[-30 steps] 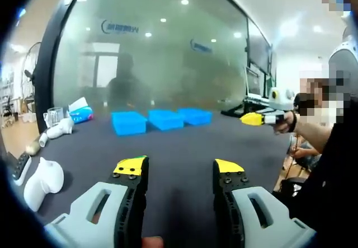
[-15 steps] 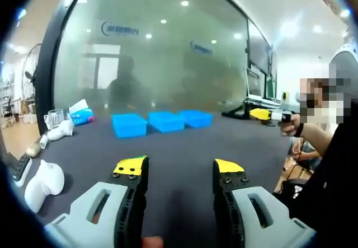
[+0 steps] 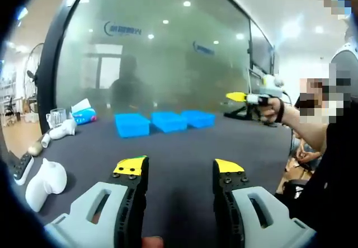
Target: Sort the screws, nuts, and washers into the corresponding bins
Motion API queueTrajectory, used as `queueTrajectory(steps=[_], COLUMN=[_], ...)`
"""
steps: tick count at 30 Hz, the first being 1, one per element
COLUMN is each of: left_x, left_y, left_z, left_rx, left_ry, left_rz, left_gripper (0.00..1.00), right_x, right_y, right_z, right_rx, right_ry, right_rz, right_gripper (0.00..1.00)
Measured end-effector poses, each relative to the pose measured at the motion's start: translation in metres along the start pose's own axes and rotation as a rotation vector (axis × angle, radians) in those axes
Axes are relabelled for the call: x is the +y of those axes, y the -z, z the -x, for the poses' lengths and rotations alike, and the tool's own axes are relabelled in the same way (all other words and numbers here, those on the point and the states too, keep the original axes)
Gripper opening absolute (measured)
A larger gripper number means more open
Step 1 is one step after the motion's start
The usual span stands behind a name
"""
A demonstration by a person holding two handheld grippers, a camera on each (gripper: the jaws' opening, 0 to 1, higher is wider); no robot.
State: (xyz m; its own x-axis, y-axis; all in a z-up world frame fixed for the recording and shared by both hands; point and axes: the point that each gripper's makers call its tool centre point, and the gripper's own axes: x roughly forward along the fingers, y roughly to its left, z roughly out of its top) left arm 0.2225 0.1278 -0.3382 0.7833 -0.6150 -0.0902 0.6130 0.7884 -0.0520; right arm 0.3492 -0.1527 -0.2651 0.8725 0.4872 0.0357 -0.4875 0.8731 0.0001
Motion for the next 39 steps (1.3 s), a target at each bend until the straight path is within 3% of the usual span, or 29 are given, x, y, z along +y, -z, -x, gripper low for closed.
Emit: queueTrajectory(steps=[5, 12, 15, 20, 27, 33, 39], left_x=[0.003, 0.005, 0.005, 0.005, 0.007, 0.009, 0.01], left_y=[0.001, 0.003, 0.004, 0.004, 0.005, 0.004, 0.003], left_z=[0.001, 0.0, -0.001, -0.001, 0.0, 0.002, 0.003], left_rx=[-0.003, -0.002, -0.001, 0.002, 0.001, -0.001, -0.003], left_ry=[-0.009, -0.014, -0.015, -0.013, -0.017, -0.024, -0.028], left_rz=[0.006, 0.017, 0.019, 0.016, 0.018, 0.017, 0.012], left_gripper=[0.45, 0.45, 0.45, 0.45, 0.45, 0.45, 0.45], right_x=[-0.02, -0.044, -0.048, -0.052, -0.063, -0.062, -0.044], right_y=[0.0, 0.018, 0.023, 0.034, 0.045, 0.052, 0.047], right_z=[-0.043, -0.103, -0.129, -0.161, -0.185, -0.189, -0.176], right_rx=[0.027, 0.116, 0.135, 0.185, 0.225, 0.236, 0.22], right_ry=[0.019, 0.05, 0.057, 0.071, 0.109, 0.111, 0.062], right_rz=[-0.021, -0.01, -0.04, -0.02, 0.008, 0.005, 0.056], right_gripper=[0.03, 0.03, 0.03, 0.03, 0.03, 0.04, 0.18])
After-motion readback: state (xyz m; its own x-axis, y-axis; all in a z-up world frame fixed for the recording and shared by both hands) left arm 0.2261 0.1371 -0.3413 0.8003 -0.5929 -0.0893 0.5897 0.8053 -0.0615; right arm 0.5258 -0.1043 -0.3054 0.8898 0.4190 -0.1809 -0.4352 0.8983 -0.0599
